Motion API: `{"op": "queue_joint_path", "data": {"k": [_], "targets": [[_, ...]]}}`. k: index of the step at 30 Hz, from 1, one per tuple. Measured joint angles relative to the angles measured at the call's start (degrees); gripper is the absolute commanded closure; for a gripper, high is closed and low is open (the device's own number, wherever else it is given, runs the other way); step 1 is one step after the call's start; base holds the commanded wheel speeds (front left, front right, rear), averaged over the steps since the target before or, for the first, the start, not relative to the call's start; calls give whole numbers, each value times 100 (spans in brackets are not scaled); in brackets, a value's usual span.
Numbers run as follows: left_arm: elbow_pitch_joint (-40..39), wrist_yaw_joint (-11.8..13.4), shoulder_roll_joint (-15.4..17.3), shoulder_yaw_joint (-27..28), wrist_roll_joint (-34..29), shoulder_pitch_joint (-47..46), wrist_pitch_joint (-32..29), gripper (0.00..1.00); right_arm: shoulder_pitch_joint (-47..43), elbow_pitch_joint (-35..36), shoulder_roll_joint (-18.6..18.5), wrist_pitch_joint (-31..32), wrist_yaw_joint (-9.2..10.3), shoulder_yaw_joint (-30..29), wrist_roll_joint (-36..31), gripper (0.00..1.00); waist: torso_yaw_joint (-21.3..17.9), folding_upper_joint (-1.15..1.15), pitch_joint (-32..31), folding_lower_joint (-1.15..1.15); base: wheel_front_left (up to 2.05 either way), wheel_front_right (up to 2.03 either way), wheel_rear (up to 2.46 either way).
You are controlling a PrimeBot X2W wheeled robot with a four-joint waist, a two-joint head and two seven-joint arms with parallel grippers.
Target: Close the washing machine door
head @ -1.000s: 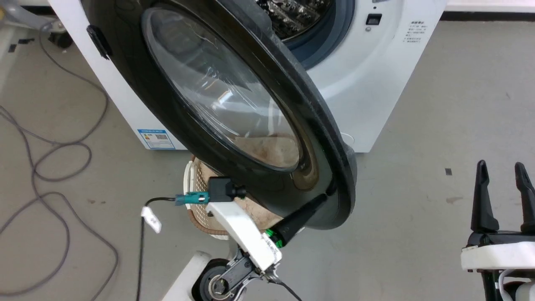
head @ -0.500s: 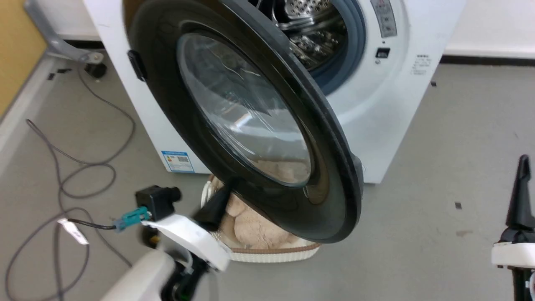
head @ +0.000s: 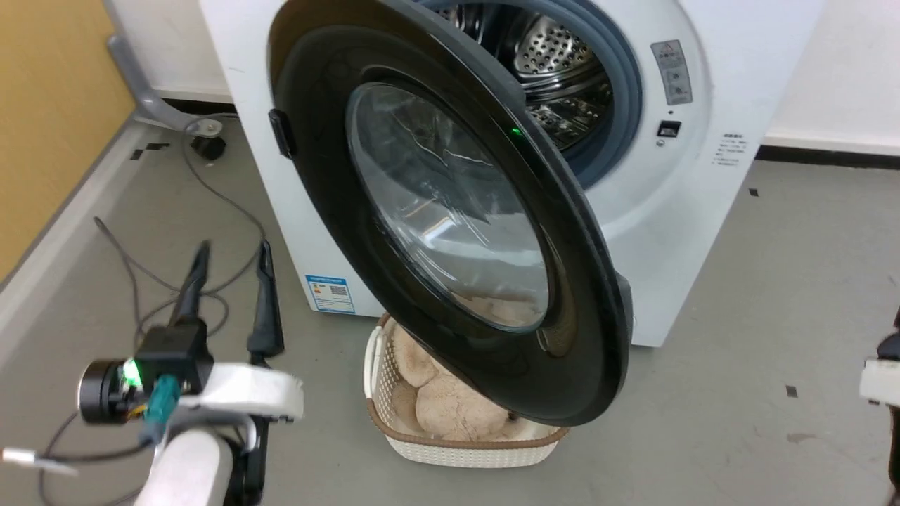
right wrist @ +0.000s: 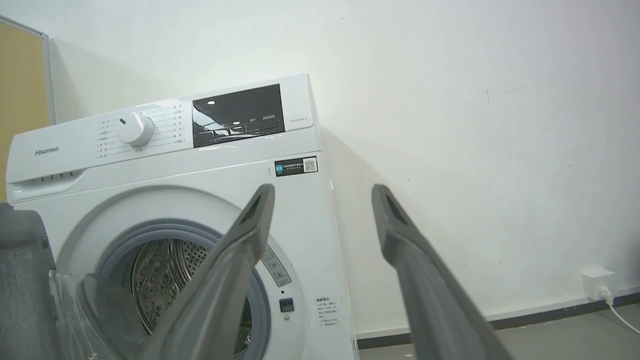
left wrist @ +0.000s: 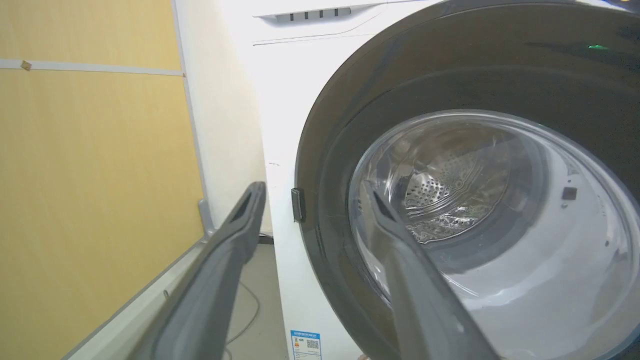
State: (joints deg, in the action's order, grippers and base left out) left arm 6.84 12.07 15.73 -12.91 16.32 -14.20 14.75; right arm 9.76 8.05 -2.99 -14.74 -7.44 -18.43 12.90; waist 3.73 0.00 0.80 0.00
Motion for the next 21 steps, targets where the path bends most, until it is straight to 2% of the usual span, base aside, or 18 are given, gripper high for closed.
{"op": "queue_joint_path", "data": {"k": [4,5,6,7,8,13,17,21], "targets": [[-215,88,-156,256,-339,435,0,0,167,325,0,0,0,302,402,0,105,0,-52,0,0,0,0],[-236,87,-197,311,-372,538,0,0,202,417,0,0,0,385,525,4,131,0,-63,0,0,0,0],[-255,87,-235,374,-413,636,0,0,244,520,0,0,0,460,669,51,158,0,-73,0,0,0,0],[-267,75,-256,419,-467,719,0,0,284,611,0,-1,0,544,842,71,185,0,-80,0,0,0,0],[-272,43,-271,455,-519,794,0,0,319,697,0,-1,0,641,1036,98,211,0,-85,0,0,0,0],[-309,-66,-434,650,-683,1052,0,0,497,1161,-1,-2,1,1217,1561,100,313,0,-89,0,0,0,0],[-348,-147,-561,820,-790,1120,0,0,614,1499,-8,-2,1,2007,1729,100,370,0,-75,0,0,0,0],[-378,-223,-643,913,-966,1162,0,0,725,1568,-345,-2,0,2846,1767,100,383,0,-45,0,0,0,0]]}}
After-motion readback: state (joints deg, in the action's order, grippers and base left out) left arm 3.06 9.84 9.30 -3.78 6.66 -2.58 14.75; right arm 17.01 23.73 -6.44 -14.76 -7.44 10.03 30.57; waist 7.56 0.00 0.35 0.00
